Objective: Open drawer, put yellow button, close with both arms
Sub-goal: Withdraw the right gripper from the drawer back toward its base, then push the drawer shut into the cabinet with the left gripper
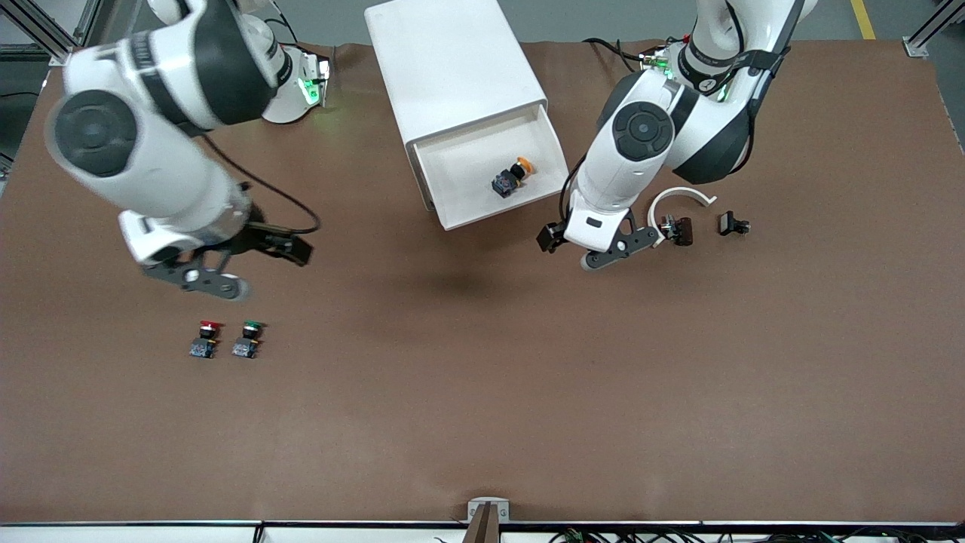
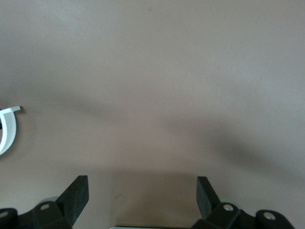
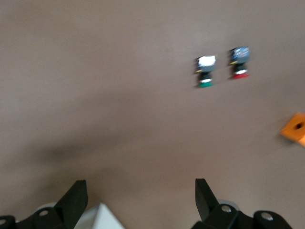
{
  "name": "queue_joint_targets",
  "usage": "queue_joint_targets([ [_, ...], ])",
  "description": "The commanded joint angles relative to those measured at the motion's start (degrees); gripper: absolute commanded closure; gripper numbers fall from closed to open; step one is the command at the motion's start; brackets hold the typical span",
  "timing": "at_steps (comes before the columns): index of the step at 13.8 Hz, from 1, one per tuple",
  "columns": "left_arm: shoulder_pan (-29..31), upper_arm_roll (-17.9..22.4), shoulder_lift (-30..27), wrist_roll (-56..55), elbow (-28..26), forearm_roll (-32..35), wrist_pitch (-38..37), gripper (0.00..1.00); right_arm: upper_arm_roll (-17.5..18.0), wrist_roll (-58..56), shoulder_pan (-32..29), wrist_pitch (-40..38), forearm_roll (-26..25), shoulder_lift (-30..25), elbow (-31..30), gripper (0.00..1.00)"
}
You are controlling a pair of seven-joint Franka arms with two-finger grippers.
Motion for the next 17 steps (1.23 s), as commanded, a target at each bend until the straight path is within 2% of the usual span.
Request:
queue_joint_targets([
  [1,-1.92,-0.12,0.6,-0.53,0.44,1.38,0.73,0.0,1.3,-13.54,-8.78,-3.08,0.81,-3.16,-1.92,0.0],
  [3,-3.59,-0.21,0.6,-0.71,0.35,1.29,0.73,0.0,1.3,-21.47,-13.89,-4.93,0.64,-4.04,-1.92,0.0],
  [6,-4.91,-0.47,0.95,-2.2,0.44,1.03,0.73,0.0,1.3,-25.45,-17.95,-6.52,0.28,-5.53,-1.92,0.0],
  [11,-7.99,-0.47,2.7,-4.31,1.4,0.68,0.82,0.0,1.04,-24.93,-18.48,-7.92,-0.5,-6.15,-0.78,0.0],
  [13,-8.6,-0.56,3.4,-4.57,2.45,0.5,0.82,0.0,1.21,-24.84,-18.57,-9.59,-2.17,-5.89,2.55,0.0],
  [17,-10.01,-1.17,4.38,-7.73,3.51,0.33,0.73,0.0,1.21,-24.58,-18.66,-9.07,-2.0,-5.27,4.23,0.0],
])
